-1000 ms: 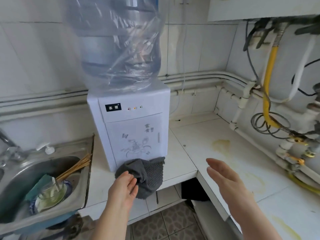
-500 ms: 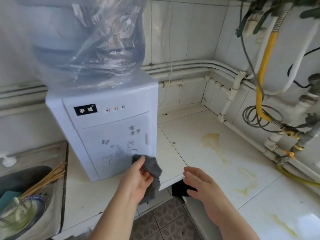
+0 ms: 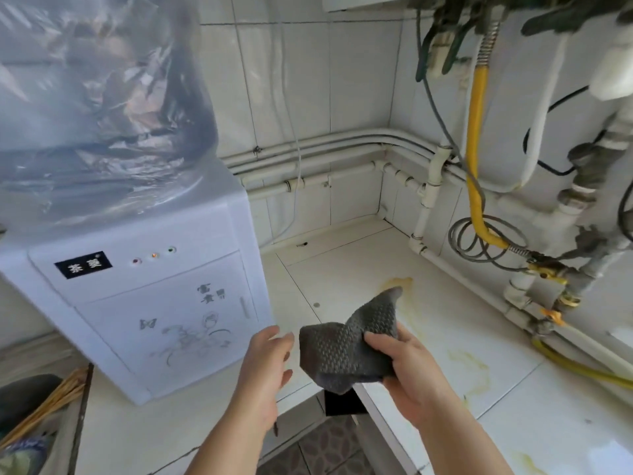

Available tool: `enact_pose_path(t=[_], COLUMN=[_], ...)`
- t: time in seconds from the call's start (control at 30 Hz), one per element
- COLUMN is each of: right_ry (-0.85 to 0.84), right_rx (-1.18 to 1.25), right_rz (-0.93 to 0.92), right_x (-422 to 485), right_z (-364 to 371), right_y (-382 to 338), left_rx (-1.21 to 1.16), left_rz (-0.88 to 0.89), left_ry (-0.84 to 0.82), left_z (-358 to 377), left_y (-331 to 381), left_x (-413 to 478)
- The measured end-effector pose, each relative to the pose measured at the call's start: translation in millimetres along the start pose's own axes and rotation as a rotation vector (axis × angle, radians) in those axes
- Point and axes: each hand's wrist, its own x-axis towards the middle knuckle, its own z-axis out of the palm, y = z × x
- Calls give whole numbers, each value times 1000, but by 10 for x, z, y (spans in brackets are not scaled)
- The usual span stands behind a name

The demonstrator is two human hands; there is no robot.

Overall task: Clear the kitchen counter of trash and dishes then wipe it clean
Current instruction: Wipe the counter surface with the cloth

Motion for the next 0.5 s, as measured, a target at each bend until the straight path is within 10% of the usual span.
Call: enact_pose_path(t=[0.17,0.5], right_ry=[-229,129], right_rx=[-257,-453], right_rz=[4,-229], right_x=[39,409], right_z=[-123,-272], right_y=[-143,11], left_rx=[-58,-188], left_rz=[-51,-111], left_ry=[-365,-211], left_z=[493,871], left_y=[-22,52], left_x=[-104,419])
